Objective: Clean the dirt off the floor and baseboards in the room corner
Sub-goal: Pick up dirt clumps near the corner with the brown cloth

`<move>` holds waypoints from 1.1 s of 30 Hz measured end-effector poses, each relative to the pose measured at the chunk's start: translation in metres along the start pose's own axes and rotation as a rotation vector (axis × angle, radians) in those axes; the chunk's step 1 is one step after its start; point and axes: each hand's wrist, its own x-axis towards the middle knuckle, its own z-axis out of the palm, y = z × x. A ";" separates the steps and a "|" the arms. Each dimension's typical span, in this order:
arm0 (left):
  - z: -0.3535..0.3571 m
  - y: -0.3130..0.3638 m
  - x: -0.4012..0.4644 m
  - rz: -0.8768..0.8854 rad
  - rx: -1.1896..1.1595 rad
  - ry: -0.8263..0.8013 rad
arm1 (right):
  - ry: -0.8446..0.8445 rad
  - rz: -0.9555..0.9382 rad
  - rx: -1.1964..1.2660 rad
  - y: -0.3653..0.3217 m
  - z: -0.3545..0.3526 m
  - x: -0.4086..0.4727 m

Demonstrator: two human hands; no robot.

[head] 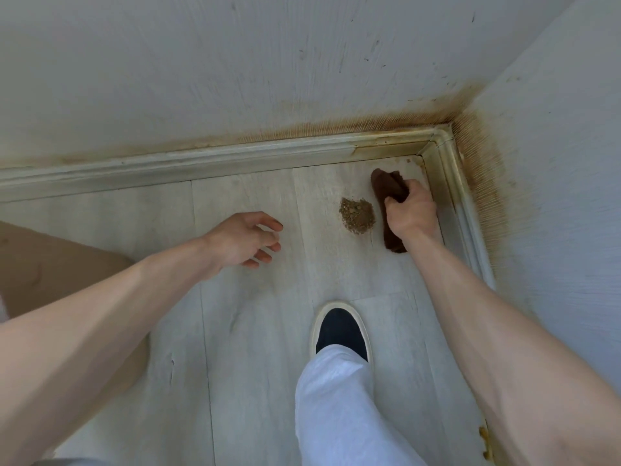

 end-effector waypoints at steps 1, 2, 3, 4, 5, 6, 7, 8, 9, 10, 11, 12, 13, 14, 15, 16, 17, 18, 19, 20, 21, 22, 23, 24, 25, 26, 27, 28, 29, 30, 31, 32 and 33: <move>-0.002 -0.001 -0.001 0.002 -0.005 0.000 | -0.015 -0.035 -0.009 -0.004 0.007 -0.003; -0.003 -0.002 -0.001 0.004 -0.008 0.000 | -0.033 -0.065 -0.014 -0.007 0.011 -0.007; -0.004 -0.002 -0.001 0.006 -0.006 0.000 | -0.051 -0.083 -0.015 -0.009 0.013 -0.009; -0.004 -0.002 0.000 0.008 -0.002 0.001 | -0.069 -0.083 -0.005 -0.010 0.011 -0.009; -0.005 -0.002 0.000 0.007 -0.001 0.004 | -0.086 -0.072 0.020 -0.011 0.008 -0.008; -0.004 -0.002 0.000 0.005 -0.004 0.005 | -0.095 -0.051 0.054 -0.010 0.003 -0.007; -0.004 -0.002 0.001 0.005 -0.008 0.005 | -0.098 -0.024 0.097 -0.010 -0.003 -0.004; -0.003 -0.001 0.001 0.006 -0.009 0.003 | -0.098 0.010 0.152 -0.010 -0.010 -0.003; -0.001 0.001 0.001 0.012 -0.007 0.003 | -0.093 0.051 0.216 -0.009 -0.016 -0.002; 0.001 0.003 0.001 0.023 -0.003 0.003 | -0.085 0.086 0.284 -0.008 -0.023 -0.003; 0.003 0.005 0.000 0.039 0.001 0.007 | -0.077 0.116 0.347 -0.008 -0.028 -0.005; 0.006 0.008 0.000 0.058 0.003 0.010 | -0.071 0.137 0.408 -0.008 -0.034 -0.008; 0.010 0.011 -0.001 0.078 -0.002 0.012 | -0.070 0.149 0.464 -0.007 -0.038 -0.010; 0.013 0.014 -0.001 0.099 -0.013 0.015 | -0.077 0.152 0.514 -0.007 -0.043 -0.013; 0.016 0.018 -0.001 0.121 -0.030 0.020 | -0.094 0.147 0.564 -0.007 -0.046 -0.015; 0.018 0.023 -0.001 0.146 -0.049 0.025 | -0.109 0.142 0.611 -0.008 -0.049 -0.017; 0.022 0.029 0.000 0.171 -0.070 0.028 | -0.122 0.136 0.665 -0.009 -0.052 -0.019; 0.024 0.036 0.002 0.196 -0.097 0.030 | -0.137 0.127 0.716 -0.011 -0.053 -0.020; 0.028 0.044 0.004 0.222 -0.127 0.026 | -0.149 0.121 0.766 -0.013 -0.054 -0.021; 0.032 0.053 0.008 0.246 -0.154 0.014 | -0.168 0.110 0.809 -0.015 -0.055 -0.023; 0.037 0.062 0.011 0.263 -0.182 -0.009 | -0.189 0.099 0.845 -0.018 -0.055 -0.025; 0.043 0.070 0.014 0.269 -0.216 -0.046 | -0.214 0.088 0.883 -0.021 -0.053 -0.027; 0.049 0.078 0.016 0.259 -0.264 -0.101 | -0.244 0.078 0.922 -0.023 -0.051 -0.029; 0.055 0.084 0.017 0.238 -0.325 -0.173 | -0.279 0.072 0.958 -0.025 -0.049 -0.031; 0.061 0.089 0.018 0.212 -0.400 -0.252 | -0.314 0.070 0.984 -0.027 -0.047 -0.034; 0.066 0.092 0.017 0.190 -0.476 -0.320 | -0.343 0.069 0.997 -0.029 -0.045 -0.037; 0.070 0.094 0.017 0.177 -0.540 -0.362 | -0.363 0.069 1.001 -0.031 -0.043 -0.041; 0.071 0.094 0.018 0.170 -0.582 -0.379 | -0.361 0.068 0.994 -0.032 -0.040 -0.043; 0.072 0.094 0.019 0.168 -0.608 -0.384 | -0.336 0.066 0.974 -0.033 -0.038 -0.046; 0.072 0.092 0.020 0.169 -0.625 -0.381 | -0.297 0.053 0.940 -0.034 -0.035 -0.049; 0.072 0.090 0.022 0.168 -0.637 -0.378 | -0.264 0.033 0.903 -0.034 -0.033 -0.050; 0.072 0.088 0.023 0.168 -0.646 -0.377 | -0.250 0.015 0.872 -0.034 -0.031 -0.052; 0.072 0.087 0.024 0.169 -0.653 -0.374 | -0.251 0.013 0.850 -0.035 -0.029 -0.053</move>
